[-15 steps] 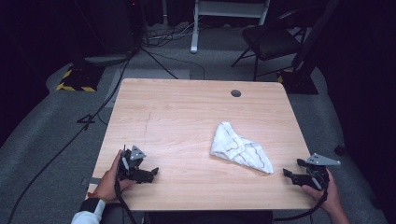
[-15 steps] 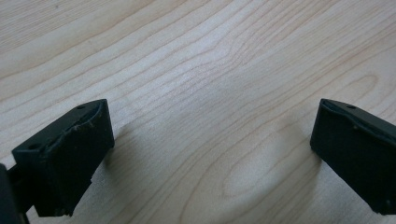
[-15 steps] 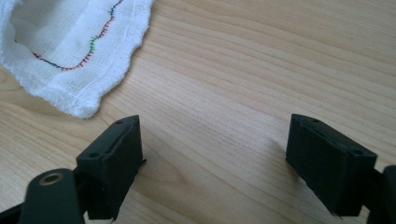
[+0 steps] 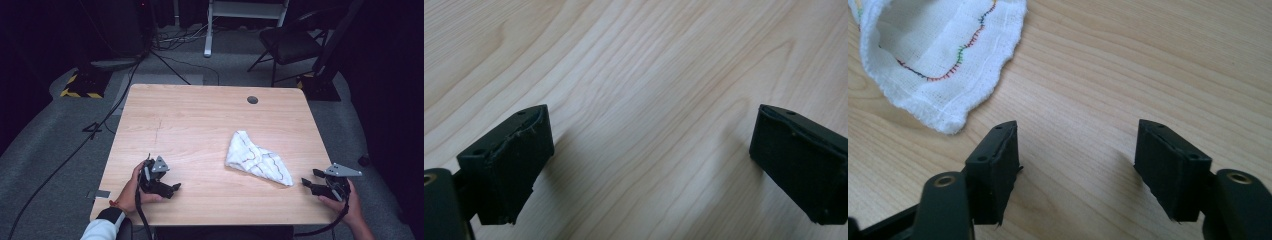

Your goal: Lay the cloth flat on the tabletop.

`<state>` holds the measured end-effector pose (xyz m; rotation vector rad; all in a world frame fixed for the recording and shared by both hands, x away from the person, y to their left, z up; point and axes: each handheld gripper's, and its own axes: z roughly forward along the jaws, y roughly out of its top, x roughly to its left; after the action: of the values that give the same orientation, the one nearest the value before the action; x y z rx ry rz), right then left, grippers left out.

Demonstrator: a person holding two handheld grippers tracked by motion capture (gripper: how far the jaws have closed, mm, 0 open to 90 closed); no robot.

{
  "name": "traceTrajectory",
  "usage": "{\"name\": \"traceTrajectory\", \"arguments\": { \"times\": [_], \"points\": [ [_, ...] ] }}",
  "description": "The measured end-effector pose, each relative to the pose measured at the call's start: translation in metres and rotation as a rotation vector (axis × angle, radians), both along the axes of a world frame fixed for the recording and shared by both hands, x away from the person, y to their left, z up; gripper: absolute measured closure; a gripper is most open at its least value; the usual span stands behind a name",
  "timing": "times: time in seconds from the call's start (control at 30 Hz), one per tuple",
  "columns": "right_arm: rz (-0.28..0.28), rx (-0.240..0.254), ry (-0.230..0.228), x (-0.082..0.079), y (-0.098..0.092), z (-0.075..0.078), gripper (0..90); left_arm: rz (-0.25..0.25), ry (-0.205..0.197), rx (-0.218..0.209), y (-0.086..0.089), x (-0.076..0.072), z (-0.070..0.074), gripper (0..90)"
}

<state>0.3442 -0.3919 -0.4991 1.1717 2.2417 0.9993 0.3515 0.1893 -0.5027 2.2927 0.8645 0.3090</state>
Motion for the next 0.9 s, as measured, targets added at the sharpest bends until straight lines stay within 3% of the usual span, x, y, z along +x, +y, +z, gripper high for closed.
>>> {"name": "traceTrajectory", "arguments": {
  "times": [0.27, 0.47, 0.57, 0.73, 0.9],
  "points": [
    [0.060, -0.009, 0.004, 0.006, 0.019, 0.009, 44.0, -0.099, 0.009, -0.001, -0.037, 0.014, 0.004, 16.0],
    [0.124, -0.035, 0.010, 0.013, 0.040, 0.016, 45.8, -0.169, 0.012, 0.001, -0.070, 0.025, 0.006, 17.4],
    [0.142, -0.055, 0.020, 0.017, 0.050, 0.015, 45.8, -0.199, 0.013, -0.017, -0.086, 0.030, 0.008, 19.3],
    [0.160, -0.085, 0.046, 0.024, 0.066, 0.010, 46.1, -0.272, -0.020, -0.024, -0.123, 0.039, 0.015, 19.8],
    [0.159, -0.092, 0.054, 0.031, 0.074, 0.009, 46.1, -0.302, -0.056, -0.023, -0.146, 0.045, 0.021, 20.8]
  ]
}}
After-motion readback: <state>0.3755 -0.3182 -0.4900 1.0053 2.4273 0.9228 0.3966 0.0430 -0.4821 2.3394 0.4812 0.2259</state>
